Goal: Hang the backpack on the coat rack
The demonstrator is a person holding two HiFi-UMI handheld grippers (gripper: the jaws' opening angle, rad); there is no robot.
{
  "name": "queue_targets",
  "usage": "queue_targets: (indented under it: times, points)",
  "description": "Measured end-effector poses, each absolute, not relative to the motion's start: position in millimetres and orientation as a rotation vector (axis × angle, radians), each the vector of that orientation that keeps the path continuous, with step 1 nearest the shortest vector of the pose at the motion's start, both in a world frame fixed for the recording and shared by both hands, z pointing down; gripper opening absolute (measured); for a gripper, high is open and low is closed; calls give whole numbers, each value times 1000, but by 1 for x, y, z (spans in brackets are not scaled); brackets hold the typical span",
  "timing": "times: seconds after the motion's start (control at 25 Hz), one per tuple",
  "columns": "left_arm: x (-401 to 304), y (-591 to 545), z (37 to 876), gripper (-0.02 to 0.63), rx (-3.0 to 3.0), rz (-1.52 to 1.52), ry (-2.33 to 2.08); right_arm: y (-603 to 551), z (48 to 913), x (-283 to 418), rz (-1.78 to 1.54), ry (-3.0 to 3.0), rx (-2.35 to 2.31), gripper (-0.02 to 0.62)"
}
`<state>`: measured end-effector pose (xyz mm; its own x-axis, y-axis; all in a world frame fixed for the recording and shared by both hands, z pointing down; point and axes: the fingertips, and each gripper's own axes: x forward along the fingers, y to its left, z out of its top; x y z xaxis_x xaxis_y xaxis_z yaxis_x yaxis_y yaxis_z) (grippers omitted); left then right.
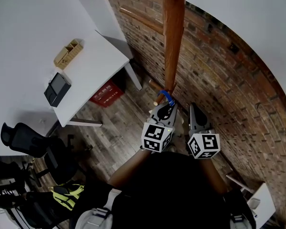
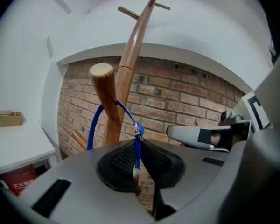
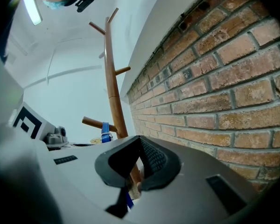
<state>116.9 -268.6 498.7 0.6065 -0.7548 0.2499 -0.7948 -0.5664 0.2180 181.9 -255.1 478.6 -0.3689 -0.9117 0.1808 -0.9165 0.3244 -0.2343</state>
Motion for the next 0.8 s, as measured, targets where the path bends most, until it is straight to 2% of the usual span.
queue_targets:
  times: [0.8]
  points:
    - [123, -281, 509, 28, 2518, 186, -1223, -258, 481, 191, 469, -2513, 1789, 11]
